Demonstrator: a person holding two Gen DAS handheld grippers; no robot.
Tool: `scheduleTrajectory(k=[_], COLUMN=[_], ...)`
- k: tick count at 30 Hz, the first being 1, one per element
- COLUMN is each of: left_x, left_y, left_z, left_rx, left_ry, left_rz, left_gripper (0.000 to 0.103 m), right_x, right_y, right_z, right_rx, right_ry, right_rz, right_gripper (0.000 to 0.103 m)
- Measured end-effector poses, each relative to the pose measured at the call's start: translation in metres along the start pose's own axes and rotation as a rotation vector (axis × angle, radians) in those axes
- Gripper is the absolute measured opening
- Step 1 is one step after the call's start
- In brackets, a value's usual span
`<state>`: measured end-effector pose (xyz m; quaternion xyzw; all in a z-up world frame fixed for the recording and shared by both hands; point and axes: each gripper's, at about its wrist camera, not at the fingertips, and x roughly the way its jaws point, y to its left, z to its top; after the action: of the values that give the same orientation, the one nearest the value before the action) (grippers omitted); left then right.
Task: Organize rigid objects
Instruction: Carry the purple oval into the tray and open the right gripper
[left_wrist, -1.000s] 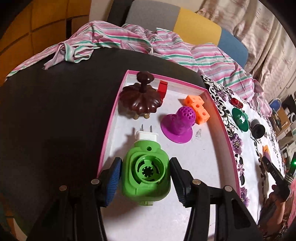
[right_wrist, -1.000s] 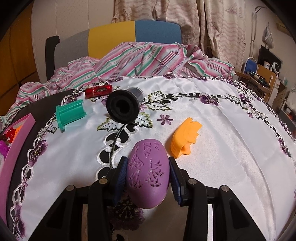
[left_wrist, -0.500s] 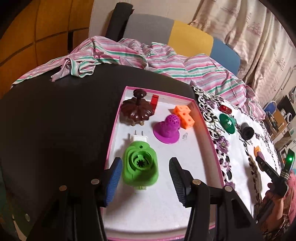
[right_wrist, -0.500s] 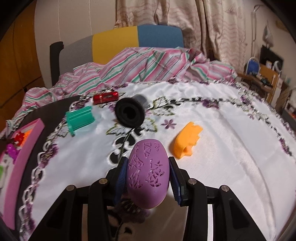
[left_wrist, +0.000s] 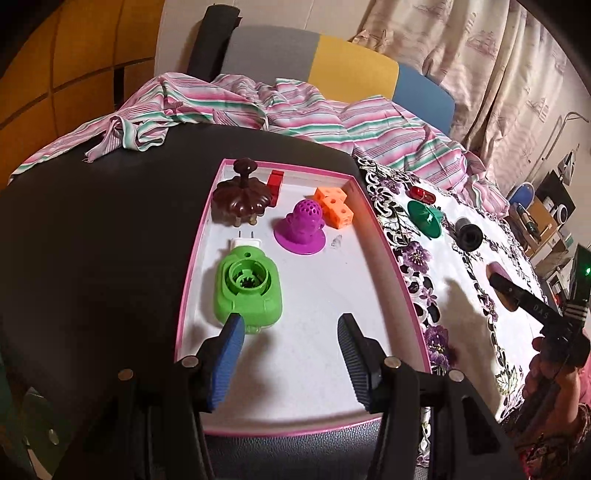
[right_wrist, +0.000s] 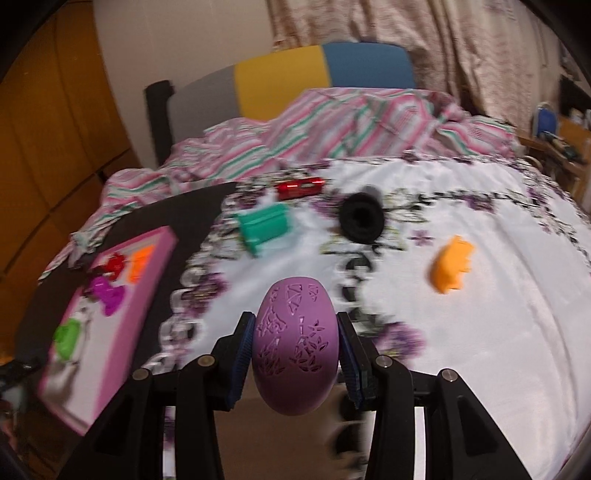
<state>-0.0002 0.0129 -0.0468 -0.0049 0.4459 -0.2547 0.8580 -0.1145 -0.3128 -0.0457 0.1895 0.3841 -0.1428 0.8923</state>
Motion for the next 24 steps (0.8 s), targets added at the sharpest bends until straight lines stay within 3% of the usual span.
scheduleTrajectory(k=[6, 12, 19, 24], left_x=[-0.006, -0.011, -0.019, -0.022], left_y=[0.009, 0.018, 0.032, 0.043], left_z=[-0.005, -0.008, -0.011, -0.014], left_rx=[-0.029, -0.049, -0.07, -0.098], left_ry=[0.003, -0.005, -0.019, -0.016], left_rz=[-0.036, -0.012, 0.004, 0.011], left_gripper=[0.053, 0.053, 0.053, 0.053], right_x=[0.002, 0.011, 0.05, 0.079], right_y=[0.068, 0.139, 0.195, 0.209], right_z=[0.006, 0.008, 0.002, -0.001], right_rx=[-0.091, -0.185, -0.264, -0.254], right_ry=[0.021, 0.037, 0.162, 0.237], right_rz=[0.12, 0.224, 0.245, 0.239], right_gripper=[0.044, 0.044, 0.044, 0.044])
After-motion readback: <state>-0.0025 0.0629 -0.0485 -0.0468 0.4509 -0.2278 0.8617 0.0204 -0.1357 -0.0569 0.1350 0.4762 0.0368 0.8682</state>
